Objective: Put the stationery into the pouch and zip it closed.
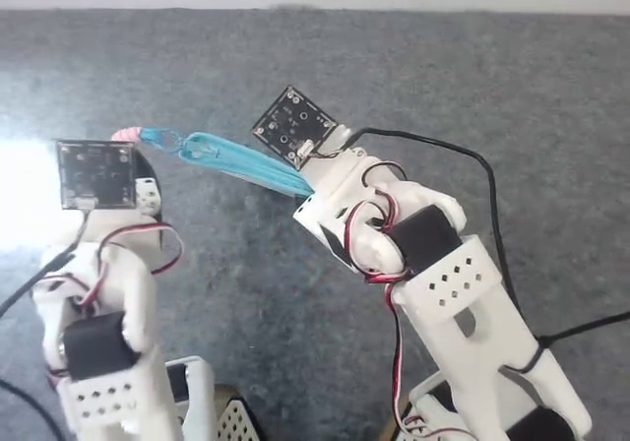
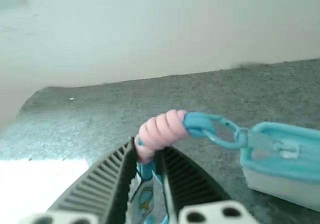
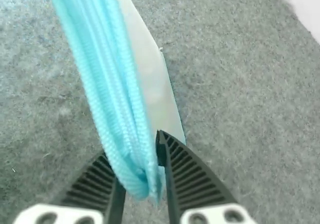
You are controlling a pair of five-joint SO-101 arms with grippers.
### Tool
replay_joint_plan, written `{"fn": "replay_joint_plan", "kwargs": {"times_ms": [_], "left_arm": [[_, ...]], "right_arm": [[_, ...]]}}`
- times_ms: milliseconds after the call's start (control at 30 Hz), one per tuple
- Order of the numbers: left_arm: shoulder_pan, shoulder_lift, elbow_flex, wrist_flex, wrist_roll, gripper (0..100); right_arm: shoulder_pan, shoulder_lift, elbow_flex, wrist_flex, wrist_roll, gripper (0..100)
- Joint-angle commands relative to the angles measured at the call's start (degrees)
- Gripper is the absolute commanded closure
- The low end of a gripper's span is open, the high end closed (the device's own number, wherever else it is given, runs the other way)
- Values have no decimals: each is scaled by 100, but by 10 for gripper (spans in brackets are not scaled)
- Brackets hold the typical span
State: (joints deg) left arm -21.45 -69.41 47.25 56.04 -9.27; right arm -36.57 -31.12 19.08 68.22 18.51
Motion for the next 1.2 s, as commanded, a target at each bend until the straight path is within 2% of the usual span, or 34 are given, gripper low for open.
{"fn": "replay_joint_plan", "kwargs": {"times_ms": [0, 200, 333, 400, 567, 700, 867, 933, 1167], "left_arm": [[-598, 527, -312, -440, -123, 988], [-422, 862, -312, -422, -132, 964], [-149, 255, -303, -158, -123, 767], [-18, -149, -303, 70, -141, 719], [299, -1029, -295, 844, -440, 717], [598, -1530, -295, 1495, -651, 716], [853, -1855, -295, 1881, -651, 715], [932, -1881, -295, 1996, -651, 715], [958, -1890, -295, 2040, -633, 715]], "right_arm": [[286, 22, 114, 40, 105, 991], [286, 22, 114, 31, 105, 991], [286, 22, 114, 66, 105, 989], [286, 22, 105, 119, 105, 978], [286, 22, 132, 242, 308, 902], [286, 22, 501, 171, 580, 898], [347, -136, 624, 224, 730, 894], [673, -347, 598, 268, 738, 856], [2343, -875, 598, 224, 1354, 601]]}}
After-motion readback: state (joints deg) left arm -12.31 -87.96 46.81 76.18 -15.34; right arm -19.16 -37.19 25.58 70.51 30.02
